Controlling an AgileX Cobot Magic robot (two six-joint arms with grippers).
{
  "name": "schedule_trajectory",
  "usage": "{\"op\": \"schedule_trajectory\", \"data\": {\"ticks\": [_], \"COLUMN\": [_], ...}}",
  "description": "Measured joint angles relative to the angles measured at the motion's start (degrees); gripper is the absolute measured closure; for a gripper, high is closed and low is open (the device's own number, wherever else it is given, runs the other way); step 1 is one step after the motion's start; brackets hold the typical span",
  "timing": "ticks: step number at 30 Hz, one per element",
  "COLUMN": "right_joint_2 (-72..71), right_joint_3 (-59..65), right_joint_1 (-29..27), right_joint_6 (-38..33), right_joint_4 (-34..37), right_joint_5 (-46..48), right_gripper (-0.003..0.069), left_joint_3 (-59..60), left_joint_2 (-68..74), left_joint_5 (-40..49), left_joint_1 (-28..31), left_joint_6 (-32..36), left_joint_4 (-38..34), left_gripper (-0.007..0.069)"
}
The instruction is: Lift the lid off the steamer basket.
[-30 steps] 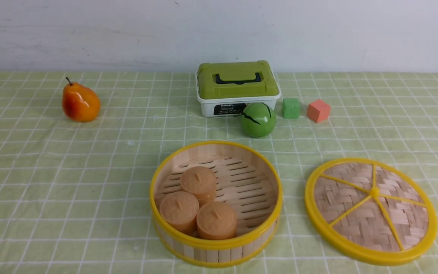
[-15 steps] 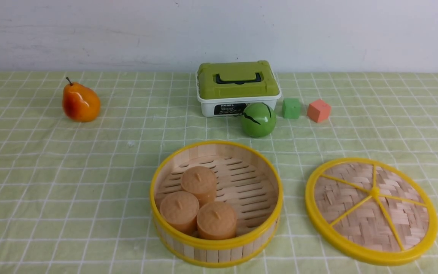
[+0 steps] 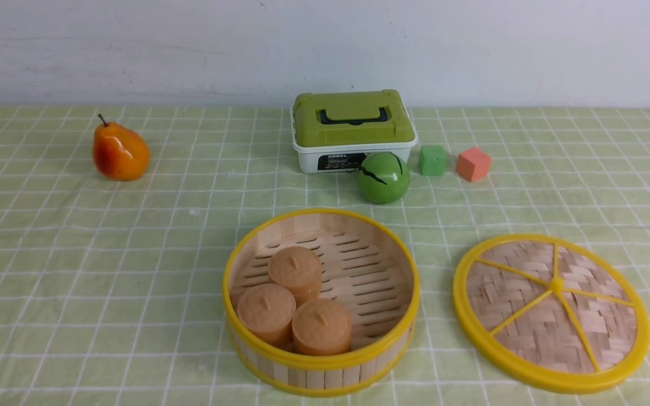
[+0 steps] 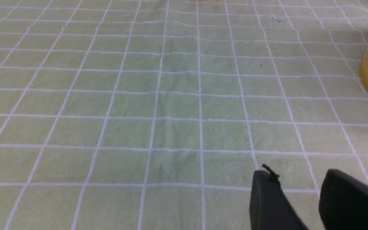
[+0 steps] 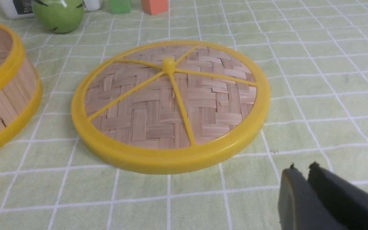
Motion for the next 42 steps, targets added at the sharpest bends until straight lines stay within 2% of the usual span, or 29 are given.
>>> {"op": "schedule_trajectory", "data": {"ticks": [42], "right_joint_2": [0.00], "right_joint_3": [0.00], "right_joint_1": [0.00], "right_joint_6": [0.00], "right_joint_4": [0.07], "right_joint_5": [0.00], "right_gripper": [0.0564], "left_joint_3": [0.00], "left_joint_2": [0.00], "left_joint_5": [0.00], "left_joint_1": [0.00], "left_joint_6": [0.00], "left_joint_4": [0.00], "left_gripper": [0.0386]}}
